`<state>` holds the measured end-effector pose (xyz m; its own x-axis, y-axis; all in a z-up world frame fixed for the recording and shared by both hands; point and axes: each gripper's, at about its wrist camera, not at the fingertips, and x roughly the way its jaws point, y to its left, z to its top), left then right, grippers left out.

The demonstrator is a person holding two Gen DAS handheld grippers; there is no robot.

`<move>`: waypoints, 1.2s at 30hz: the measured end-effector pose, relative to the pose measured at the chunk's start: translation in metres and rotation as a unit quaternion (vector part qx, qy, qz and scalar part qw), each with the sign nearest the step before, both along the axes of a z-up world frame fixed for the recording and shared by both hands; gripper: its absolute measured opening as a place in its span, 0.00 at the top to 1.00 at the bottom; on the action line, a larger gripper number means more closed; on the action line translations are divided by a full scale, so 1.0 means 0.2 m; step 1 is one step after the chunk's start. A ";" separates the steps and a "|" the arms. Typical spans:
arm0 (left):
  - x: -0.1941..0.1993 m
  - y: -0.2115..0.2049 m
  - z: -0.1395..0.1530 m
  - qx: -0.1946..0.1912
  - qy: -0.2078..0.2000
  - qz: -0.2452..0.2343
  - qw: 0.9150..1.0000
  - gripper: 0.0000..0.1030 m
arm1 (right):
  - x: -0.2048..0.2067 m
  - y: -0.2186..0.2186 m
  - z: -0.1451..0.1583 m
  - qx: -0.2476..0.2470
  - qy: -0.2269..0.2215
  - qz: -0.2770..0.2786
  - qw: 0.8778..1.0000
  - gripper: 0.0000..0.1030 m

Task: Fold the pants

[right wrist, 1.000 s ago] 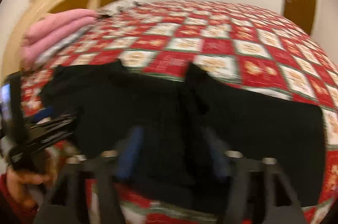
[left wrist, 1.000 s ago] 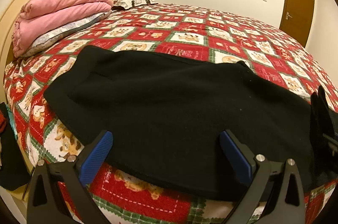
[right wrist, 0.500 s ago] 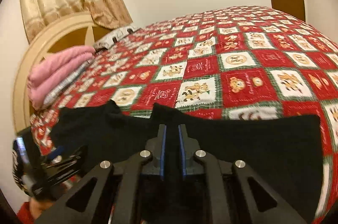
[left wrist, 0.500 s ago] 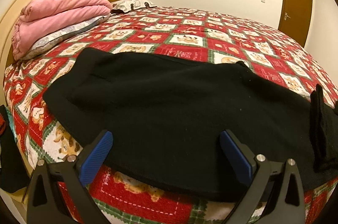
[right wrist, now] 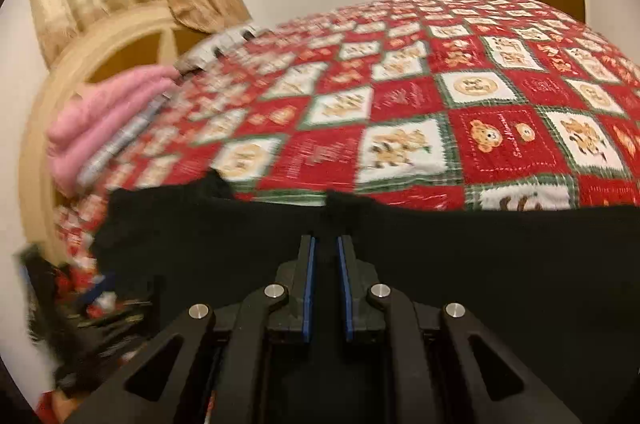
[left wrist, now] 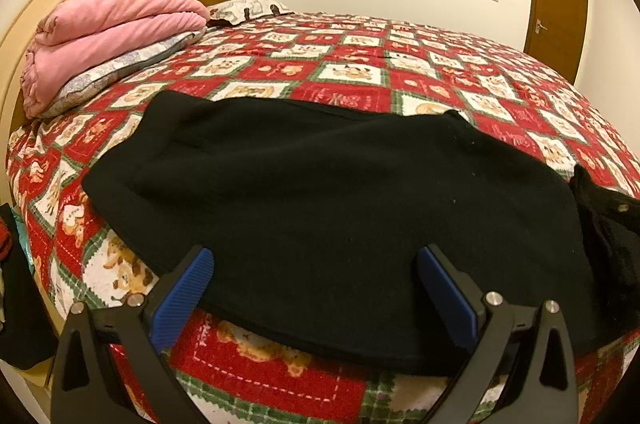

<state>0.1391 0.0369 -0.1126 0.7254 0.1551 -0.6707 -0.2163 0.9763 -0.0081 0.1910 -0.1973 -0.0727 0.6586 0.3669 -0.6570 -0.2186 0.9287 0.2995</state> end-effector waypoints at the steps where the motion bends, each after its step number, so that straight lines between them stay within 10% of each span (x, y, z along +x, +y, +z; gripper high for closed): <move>1: 0.00 0.00 0.00 0.000 0.003 0.000 1.000 0.00 | -0.04 0.01 0.02 -0.003 -0.004 0.000 1.000 0.85; 5: -0.01 -0.03 0.02 0.018 0.013 0.004 1.000 0.00 | -0.21 0.05 0.07 -0.029 -0.019 -0.001 0.999 0.45; 16: -0.15 -0.11 0.15 0.078 -0.022 -0.010 0.997 0.00 | -0.46 0.03 0.01 -0.042 -0.014 -0.076 0.996 0.43; 28: -0.17 0.29 0.08 -0.071 -0.018 0.060 0.996 0.00 | -0.53 0.13 0.05 -0.045 -0.042 -0.045 0.997 0.43; 36: 0.01 0.65 -0.01 -0.207 -0.017 0.155 0.966 0.04 | -0.51 0.17 0.00 -0.052 -0.027 -0.033 0.998 0.43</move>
